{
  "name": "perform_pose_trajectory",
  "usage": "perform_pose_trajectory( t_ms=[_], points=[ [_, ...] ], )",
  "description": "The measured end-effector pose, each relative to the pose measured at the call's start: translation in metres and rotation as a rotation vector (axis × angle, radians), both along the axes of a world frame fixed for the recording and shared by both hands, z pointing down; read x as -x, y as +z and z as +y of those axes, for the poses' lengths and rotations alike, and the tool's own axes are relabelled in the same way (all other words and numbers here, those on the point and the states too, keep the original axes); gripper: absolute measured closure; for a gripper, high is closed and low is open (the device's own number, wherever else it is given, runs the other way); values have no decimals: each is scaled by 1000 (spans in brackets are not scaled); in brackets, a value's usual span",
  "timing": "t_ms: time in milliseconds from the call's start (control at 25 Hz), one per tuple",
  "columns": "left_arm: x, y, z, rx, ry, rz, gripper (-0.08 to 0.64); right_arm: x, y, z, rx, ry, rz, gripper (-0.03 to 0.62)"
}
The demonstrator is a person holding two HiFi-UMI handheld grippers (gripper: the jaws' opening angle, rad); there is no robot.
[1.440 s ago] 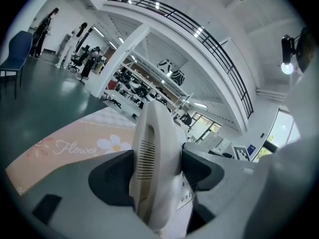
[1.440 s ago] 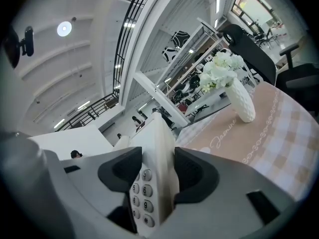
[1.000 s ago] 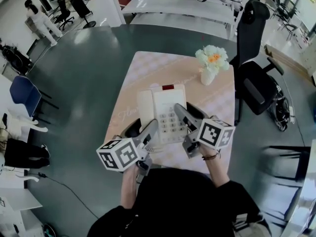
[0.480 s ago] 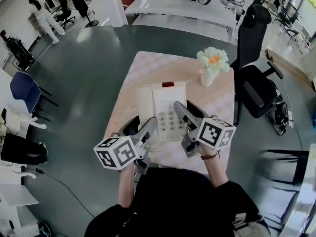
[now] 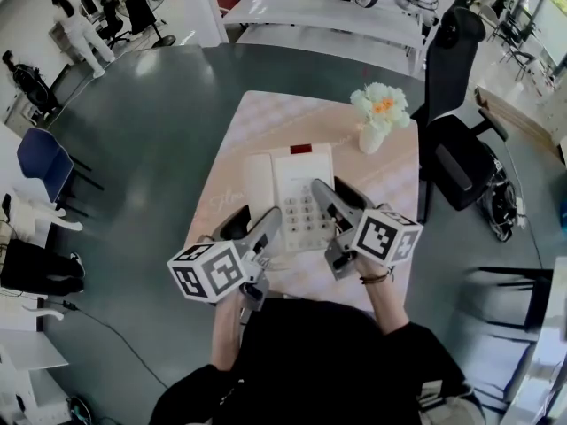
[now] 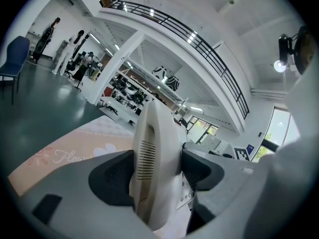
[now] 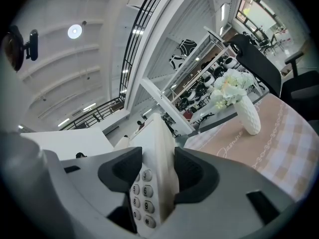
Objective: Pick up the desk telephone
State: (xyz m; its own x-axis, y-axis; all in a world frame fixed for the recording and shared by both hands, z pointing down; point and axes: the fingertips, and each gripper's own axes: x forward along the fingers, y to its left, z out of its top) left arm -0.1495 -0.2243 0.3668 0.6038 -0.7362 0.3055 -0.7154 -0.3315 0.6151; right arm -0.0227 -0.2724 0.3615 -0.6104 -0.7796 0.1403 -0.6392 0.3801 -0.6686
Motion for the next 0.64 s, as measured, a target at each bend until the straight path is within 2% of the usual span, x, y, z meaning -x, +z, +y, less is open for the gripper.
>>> perform_pose_trajectory(
  t_ms=[640],
  points=[
    [-1,6,-1,14,3,2,268,-1,5,-1,9,1,-7,402]
  ],
)
